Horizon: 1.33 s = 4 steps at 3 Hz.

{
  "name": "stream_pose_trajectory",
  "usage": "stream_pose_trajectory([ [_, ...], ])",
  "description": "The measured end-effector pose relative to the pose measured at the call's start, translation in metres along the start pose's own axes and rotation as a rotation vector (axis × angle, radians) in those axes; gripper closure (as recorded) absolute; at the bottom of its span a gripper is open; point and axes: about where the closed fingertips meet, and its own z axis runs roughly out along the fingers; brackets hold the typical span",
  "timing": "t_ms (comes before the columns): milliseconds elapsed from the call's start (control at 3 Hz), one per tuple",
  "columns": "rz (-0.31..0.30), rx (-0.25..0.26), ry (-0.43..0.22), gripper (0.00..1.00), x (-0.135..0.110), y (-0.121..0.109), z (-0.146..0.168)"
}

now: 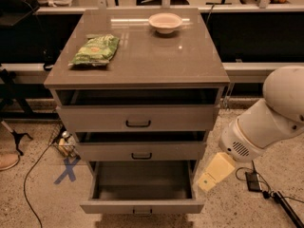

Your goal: Close bottom drawer

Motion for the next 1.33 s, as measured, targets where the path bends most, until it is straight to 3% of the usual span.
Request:
stream_pose_trajectory([
  [333,0.001,-0.001,0.0,0.0,0.0,0.0,0.0],
  [667,0.084,-0.044,-0.017,0.0,0.013,-0.006,0.043],
  [1333,0.26,-0.234,-0.081,0.0,0.029,-0.017,0.2],
])
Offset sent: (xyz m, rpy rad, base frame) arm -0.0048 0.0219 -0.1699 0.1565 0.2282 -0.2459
